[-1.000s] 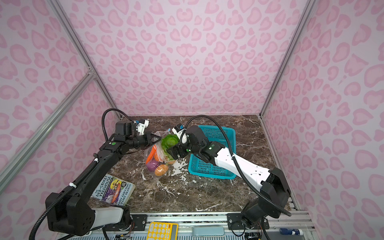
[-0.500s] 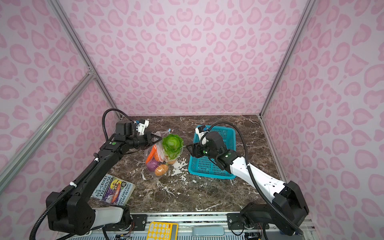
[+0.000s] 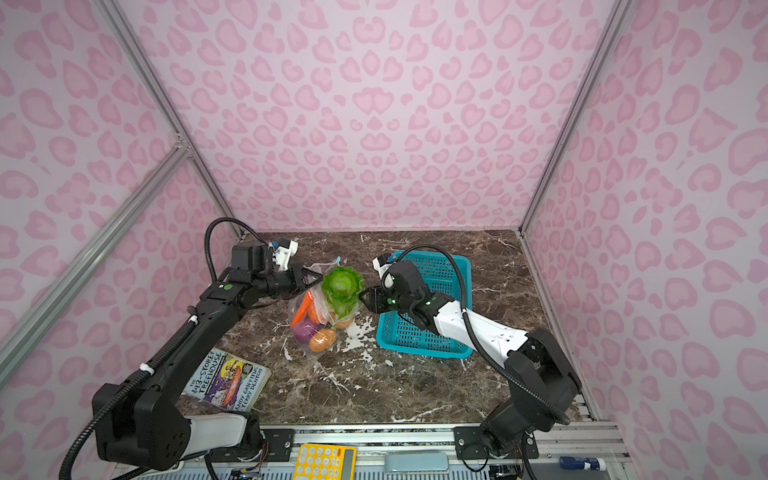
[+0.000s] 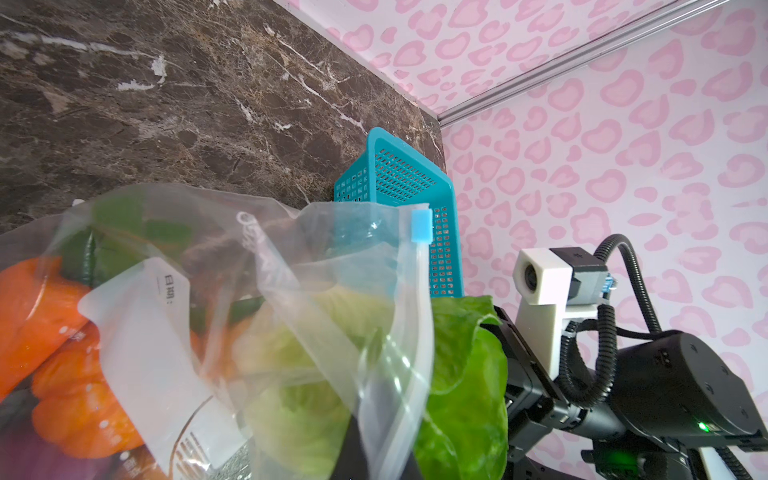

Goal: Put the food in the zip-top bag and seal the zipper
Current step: 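Bring the right gripper to the bag mouth while the left gripper lifts the bag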

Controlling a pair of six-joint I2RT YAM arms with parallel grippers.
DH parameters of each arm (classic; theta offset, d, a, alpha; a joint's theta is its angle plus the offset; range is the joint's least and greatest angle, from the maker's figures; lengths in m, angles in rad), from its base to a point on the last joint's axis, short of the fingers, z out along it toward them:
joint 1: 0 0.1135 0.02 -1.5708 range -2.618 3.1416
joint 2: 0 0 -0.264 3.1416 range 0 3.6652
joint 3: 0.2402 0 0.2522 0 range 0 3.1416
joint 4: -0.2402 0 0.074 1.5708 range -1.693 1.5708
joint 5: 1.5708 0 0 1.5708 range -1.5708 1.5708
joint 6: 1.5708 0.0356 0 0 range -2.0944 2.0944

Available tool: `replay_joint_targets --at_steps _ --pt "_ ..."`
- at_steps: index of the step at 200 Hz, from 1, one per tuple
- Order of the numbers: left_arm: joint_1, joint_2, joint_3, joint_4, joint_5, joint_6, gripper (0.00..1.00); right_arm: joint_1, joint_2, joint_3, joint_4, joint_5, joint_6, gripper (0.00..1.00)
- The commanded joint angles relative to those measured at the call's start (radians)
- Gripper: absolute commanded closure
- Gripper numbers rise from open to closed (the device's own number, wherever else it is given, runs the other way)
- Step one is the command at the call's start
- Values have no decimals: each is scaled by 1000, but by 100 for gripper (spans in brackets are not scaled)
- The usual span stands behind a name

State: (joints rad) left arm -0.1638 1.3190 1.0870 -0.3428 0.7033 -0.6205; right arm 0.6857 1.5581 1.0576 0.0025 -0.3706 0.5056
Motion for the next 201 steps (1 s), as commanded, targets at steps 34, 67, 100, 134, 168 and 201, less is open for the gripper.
replay_joint_targets --at_steps 34,67,100,134,168,201 --pt "1 -17 -2 34 7 1 97 3 50 31 -18 30 19 75" --pt "2 -20 -2 34 7 1 97 3 65 64 -104 86 1 98" --pt "-5 -26 6 45 38 19 97 -4 23 81 -119 103 -1 100" --pt "-14 -52 18 31 28 64 97 -5 -49 131 -118 117 -16 100" --pt "-14 -47 62 -1 20 78 97 -2 -82 229 -112 84 -43 100" --pt "-12 -68 149 -61 2 64 97 3 -78 334 -130 67 -81 100"
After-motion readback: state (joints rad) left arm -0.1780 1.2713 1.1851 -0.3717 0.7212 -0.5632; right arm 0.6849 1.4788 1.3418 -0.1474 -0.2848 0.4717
